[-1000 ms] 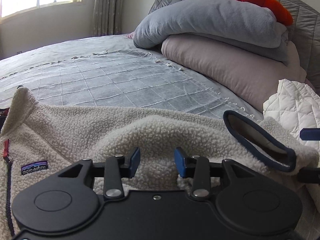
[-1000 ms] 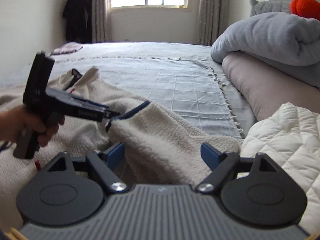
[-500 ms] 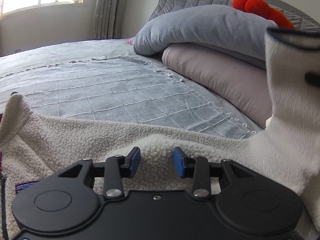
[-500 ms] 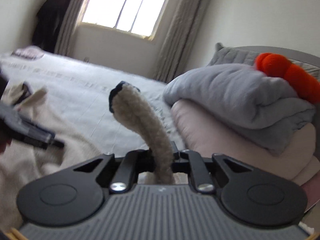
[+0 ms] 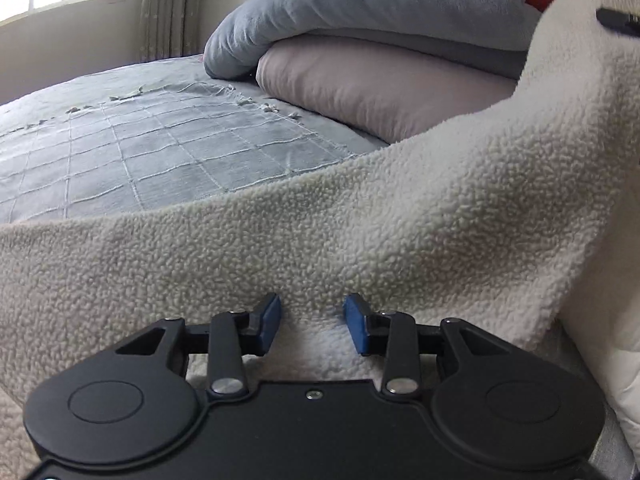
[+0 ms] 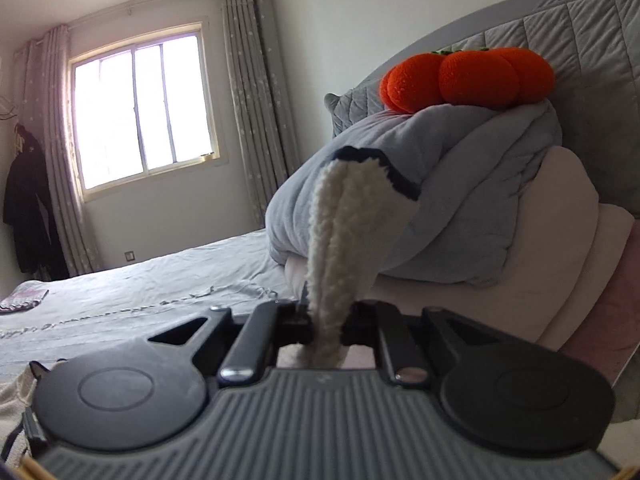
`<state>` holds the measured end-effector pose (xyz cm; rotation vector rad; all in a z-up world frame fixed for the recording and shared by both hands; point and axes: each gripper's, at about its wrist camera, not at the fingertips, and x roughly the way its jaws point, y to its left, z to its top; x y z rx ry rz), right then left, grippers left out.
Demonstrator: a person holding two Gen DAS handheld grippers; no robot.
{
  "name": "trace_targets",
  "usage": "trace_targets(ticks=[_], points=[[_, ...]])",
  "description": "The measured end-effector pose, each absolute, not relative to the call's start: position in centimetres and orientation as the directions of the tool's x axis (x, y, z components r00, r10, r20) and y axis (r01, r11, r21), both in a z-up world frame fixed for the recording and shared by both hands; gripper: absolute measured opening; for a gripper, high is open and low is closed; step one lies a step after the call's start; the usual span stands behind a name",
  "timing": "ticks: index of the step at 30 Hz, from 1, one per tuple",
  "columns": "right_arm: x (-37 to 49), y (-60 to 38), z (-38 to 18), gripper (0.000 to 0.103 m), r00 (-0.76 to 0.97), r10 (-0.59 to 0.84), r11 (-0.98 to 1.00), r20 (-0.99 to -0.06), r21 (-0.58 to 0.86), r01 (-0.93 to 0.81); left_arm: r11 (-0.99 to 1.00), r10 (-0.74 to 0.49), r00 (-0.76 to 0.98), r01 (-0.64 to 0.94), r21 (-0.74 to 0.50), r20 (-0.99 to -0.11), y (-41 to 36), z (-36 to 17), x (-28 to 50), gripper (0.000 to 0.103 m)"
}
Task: Fold large clothes
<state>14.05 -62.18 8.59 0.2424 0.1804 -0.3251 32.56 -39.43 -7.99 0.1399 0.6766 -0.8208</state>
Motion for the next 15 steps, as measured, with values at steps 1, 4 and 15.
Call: trace_targets(ticks=[1, 4, 15], points=[[14.2, -61.6, 9.1, 0.009, 0.938, -0.282, 0.921, -0.204, 0.216, 0.324, 0.683, -0.629, 0.486, 0.718, -0.132, -0.606, -39.3, -7.6, 32.4, 0.038], [14.4, -59.9, 11.0, 0.009, 0.956, -0.233, 0.935, -0.176, 0.23, 0.271, 0.645, -0.695, 0.444, 0.733, -0.217, -0.566, -36.8, -5.6, 31.7, 0.043], [18.6, -47.2, 17.1, 0.009, 0.988, 0.066, 0.977, -0.14, 0.212, -0.035, 0.689, -0.707, 0.524, 0.663, -0.293, -0.475, -18.5, 1.4, 30.8, 0.087]])
